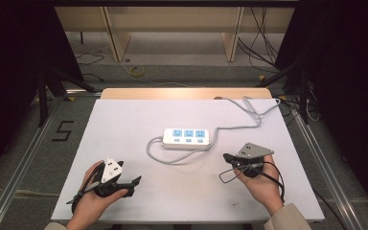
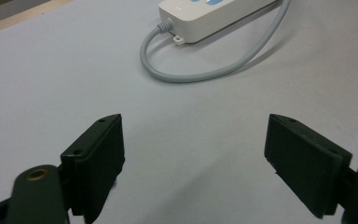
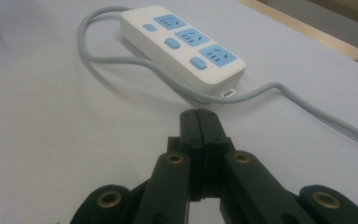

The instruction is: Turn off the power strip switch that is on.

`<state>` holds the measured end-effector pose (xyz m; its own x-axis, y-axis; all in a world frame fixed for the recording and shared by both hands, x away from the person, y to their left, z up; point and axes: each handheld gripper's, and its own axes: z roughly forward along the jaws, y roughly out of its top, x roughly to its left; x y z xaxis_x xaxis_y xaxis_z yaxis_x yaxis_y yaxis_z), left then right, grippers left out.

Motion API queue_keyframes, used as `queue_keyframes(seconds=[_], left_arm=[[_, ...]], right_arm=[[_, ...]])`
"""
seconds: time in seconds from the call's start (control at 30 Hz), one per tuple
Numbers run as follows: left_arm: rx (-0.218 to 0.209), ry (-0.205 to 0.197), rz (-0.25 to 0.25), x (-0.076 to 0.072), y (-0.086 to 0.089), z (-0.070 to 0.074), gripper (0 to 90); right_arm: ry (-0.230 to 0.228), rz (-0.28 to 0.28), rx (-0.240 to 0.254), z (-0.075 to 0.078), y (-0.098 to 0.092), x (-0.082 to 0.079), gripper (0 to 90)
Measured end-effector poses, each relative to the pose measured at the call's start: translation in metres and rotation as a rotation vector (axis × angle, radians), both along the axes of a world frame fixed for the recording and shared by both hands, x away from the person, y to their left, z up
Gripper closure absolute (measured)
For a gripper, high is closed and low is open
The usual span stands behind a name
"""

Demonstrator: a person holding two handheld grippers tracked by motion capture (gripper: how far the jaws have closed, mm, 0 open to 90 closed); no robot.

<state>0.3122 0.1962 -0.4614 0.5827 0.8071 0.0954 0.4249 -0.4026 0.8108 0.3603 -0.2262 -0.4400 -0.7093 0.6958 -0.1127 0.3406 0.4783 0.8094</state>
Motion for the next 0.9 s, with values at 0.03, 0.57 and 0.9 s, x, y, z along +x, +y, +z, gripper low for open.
queue_keyframes(seconds=[0.03, 0.57, 0.9], left_arm=[[0.001, 0.0, 0.0, 0.0, 0.0, 0.0, 19.9], [0.001, 0.0, 0.0, 0.0, 0.0, 0.0, 19.5], [-0.005, 0.002, 0.002, 0.001, 0.0, 0.0, 18.4]], right_arm=[[0.0, 0.0, 0.0, 0.0, 0.0, 0.0, 90.0], [0.001, 0.014, -0.021, 0.002, 0.011, 0.009, 90.0], [0.005, 0.013, -0.017, 0.005, 0.015, 0.015, 90.0]])
